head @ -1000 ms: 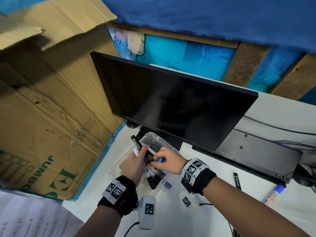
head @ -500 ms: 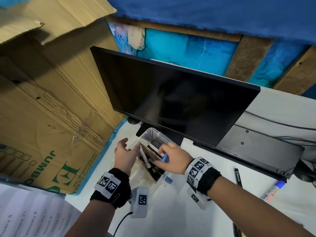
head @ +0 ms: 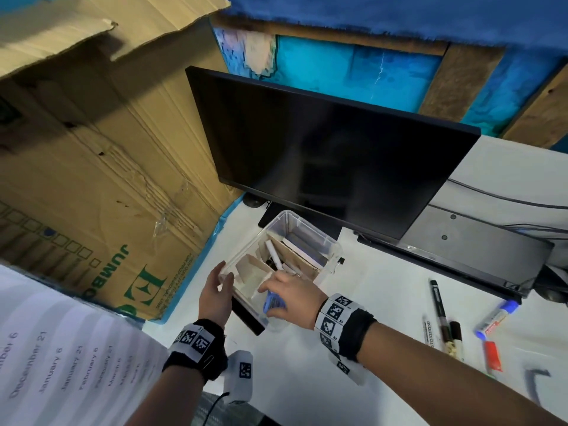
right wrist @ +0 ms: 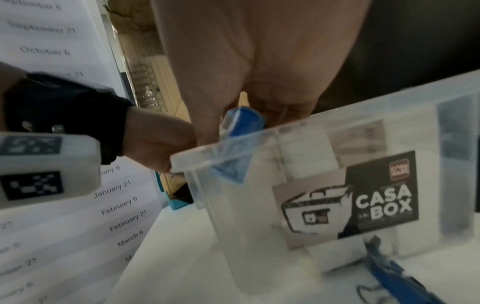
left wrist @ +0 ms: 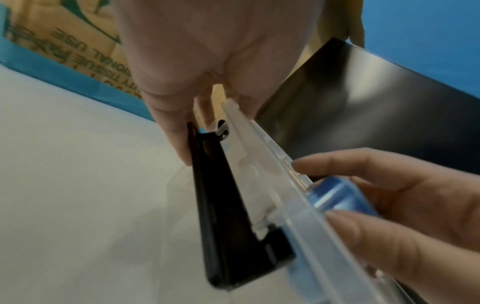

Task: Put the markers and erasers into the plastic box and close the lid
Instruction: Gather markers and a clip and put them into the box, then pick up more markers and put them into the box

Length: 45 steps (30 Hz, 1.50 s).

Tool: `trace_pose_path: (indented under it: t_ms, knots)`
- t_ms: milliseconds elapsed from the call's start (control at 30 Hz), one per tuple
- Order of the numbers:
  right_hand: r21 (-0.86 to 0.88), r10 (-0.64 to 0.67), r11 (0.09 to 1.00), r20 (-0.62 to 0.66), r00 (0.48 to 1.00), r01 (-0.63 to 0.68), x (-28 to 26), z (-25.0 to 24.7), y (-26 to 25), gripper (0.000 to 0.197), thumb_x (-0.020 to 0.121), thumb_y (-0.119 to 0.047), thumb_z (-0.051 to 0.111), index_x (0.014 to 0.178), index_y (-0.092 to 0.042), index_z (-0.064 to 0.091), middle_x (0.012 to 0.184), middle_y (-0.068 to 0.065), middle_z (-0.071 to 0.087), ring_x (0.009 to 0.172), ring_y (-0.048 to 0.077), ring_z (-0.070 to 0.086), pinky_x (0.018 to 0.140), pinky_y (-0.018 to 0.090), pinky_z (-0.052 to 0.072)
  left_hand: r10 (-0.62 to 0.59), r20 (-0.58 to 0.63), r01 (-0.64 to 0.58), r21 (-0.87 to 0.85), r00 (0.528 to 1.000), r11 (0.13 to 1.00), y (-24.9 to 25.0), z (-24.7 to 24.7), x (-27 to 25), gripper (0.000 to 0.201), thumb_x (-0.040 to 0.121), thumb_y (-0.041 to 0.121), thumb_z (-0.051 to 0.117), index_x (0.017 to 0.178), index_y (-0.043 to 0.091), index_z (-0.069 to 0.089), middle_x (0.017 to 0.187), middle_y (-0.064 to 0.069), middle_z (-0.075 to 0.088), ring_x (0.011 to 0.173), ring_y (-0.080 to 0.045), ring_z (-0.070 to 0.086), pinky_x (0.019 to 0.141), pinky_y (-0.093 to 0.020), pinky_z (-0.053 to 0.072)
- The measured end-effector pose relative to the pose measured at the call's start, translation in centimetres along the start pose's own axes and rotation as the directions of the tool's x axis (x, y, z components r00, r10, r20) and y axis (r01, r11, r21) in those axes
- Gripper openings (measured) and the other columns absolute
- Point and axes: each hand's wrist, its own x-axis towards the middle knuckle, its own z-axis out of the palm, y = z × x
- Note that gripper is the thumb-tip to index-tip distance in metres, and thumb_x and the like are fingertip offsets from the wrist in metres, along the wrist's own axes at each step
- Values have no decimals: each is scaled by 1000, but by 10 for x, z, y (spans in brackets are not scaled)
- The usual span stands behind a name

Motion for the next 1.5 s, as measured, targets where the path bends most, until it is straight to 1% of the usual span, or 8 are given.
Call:
trace_pose_path:
  t_ms: [167, 400, 567, 767, 933, 1167, 1367, 1500]
  knots:
    - [78, -7, 997, -72, 997, 12, -11, 11, 2, 42, 92, -35, 46, 131, -18, 50, 133, 4, 49, 123, 24, 48, 104, 46, 38, 68, 9, -68, 15, 998, 998, 1, -1, 0, 42, 93, 37, 48, 134, 31, 47, 130, -17, 58, 118, -36, 55, 103, -51, 43]
    - [81, 182, 983, -335, 924, -164, -79, -12, 50, 37, 88, -40, 58, 121, -25, 56, 131, 1, 49, 122, 19, 46, 103, 39, 35, 49, 29, -54, 206, 998, 977, 17, -7, 13, 57, 96, 39, 41, 148, 21, 25, 153, -18, 32, 138, -38, 33, 112, -49, 28]
    - [135, 489, 866, -427, 760, -482, -173, -19, 120, 43, 82, -41, 66, 119, -22, 57, 119, 4, 55, 111, 24, 54, 97, 40, 44, 326, -82, -302, 222, 942, 927, 84, 18, -19, 52, 89, 41, 52, 131, 12, 45, 132, -18, 48, 122, -37, 46, 105, -50, 38]
    - [227, 841, 540, -195, 505, -811, -278, -15, 177, 67, 73, -57, 68, 126, -22, 45, 127, 10, 49, 116, 32, 50, 99, 41, 40, 501, 298, -522, -10, 812, 853, 138, 132, -85, 22, 89, 27, 59, 109, 20, 55, 88, 7, 60, 77, -8, 58, 69, -23, 48]
    - [122, 787, 608, 43, 616, -785, -321, 8, 199, 80, 63, -55, 76, 130, -25, 45, 143, 9, 39, 126, 30, 46, 106, 35, 37, 249, 626, -437, 164, 739, 885, 98, 258, -125, 43, 80, 29, 71, 115, 18, 50, 98, -7, 62, 80, -21, 58, 75, -33, 49]
    - [81, 718, 691, 41, 695, -719, -321, 24, 220, 68, 69, -44, 75, 128, -22, 49, 135, 10, 47, 120, 33, 46, 102, 40, 40, 117, 869, -706, 304, 480, 640, 26, 345, -171, 51, 75, 25, 73, 123, 29, 56, 108, -1, 42, 97, -18, 55, 95, -26, 47]
    - [222, 689, 705, 10, 725, -673, -322, 31, 234, 60, 62, -41, 80, 113, -22, 54, 119, 4, 58, 107, 25, 49, 92, 36, 43, 116, 861, -722, 332, 495, 607, 10, 365, -159, 23, 82, 9, 64, 103, 19, 65, 106, -2, 47, 86, -20, 60, 89, -28, 52]
    - [318, 694, 680, 13, 720, -661, -322, 32, 240, 54, 60, -37, 82, 98, -24, 46, 99, 3, 51, 89, 21, 43, 74, 31, 39, 137, 847, -682, 306, 513, 664, 15, 358, -148, 56, 74, 11, 74, 124, 25, 53, 110, -2, 45, 72, -11, 54, 70, -11, 45]
